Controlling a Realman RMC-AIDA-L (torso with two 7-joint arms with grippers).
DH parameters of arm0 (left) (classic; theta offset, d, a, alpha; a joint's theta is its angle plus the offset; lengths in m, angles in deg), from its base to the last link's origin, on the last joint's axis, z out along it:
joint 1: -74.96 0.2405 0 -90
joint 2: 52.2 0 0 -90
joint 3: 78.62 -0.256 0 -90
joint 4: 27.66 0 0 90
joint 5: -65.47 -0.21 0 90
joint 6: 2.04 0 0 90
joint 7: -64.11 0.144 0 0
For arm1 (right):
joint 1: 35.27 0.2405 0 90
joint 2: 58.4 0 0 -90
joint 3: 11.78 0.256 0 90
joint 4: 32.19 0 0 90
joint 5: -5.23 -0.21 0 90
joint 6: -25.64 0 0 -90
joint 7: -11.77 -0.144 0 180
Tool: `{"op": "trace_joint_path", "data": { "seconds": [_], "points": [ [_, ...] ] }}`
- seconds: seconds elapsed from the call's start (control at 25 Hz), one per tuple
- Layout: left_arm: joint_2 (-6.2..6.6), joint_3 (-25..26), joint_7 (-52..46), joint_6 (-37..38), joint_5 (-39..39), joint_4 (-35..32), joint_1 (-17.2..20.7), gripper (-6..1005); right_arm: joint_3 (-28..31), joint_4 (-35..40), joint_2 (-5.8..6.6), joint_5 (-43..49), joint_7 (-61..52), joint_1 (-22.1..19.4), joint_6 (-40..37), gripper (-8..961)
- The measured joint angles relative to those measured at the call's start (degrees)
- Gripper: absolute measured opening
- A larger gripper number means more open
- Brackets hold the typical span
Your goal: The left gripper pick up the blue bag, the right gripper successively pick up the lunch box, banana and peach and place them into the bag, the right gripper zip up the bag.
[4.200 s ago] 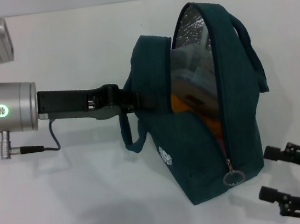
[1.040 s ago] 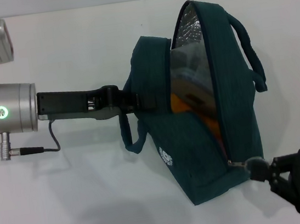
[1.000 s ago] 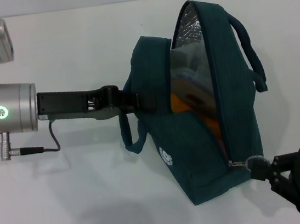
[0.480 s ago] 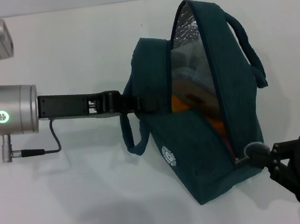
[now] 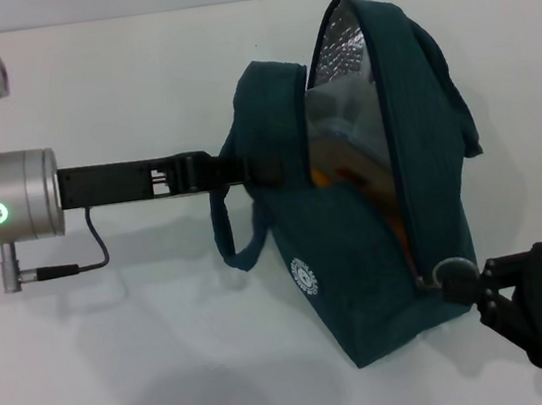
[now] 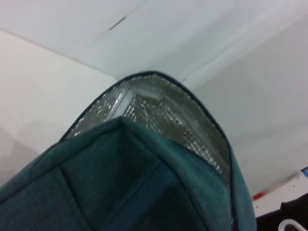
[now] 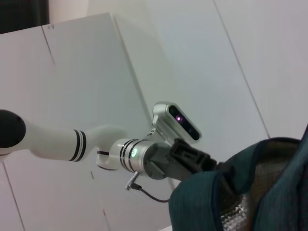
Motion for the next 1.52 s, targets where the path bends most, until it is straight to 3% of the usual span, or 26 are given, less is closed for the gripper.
{"op": "trace_joint_path", "data": {
  "seconds": [0.12,0.32,0.44,0.76,1.08,1.52],
  "points": [
    [-0.02,-0.1,0.6,0.0,0.2,0.1,0.2,68,-0.1,0.0,-0.04,0.1,0.0,0.1,0.0,10],
    [-0.67,-0.1,5.6,0.3,3.0,-0.1,1.2,215,-0.2,0.0,-0.04,0.1,0.0,0.2,0.4,10],
    [-0.76,-0.1,9.0,0.3,6.6,-0.4,2.7,447,-0.2,-0.2,-0.04,0.1,0.1,0.2,0.5,10],
    [-0.94,-0.1,21.8,4.9,19.0,-3.8,9.1,624,0.4,-0.1,-0.03,-1.2,1.0,0.2,-1.2,10],
    [-1.17,-0.5,36.1,12.2,21.7,-0.3,12.9,876,0.4,-0.1,-0.03,-5.1,3.5,0.4,-5.1,10],
    [-1.17,0.0,52.6,12.2,21.8,7.9,16.7,859,0.4,-0.2,-0.39,-11.3,3.6,2.7,-5.9,10]
  ]
}}
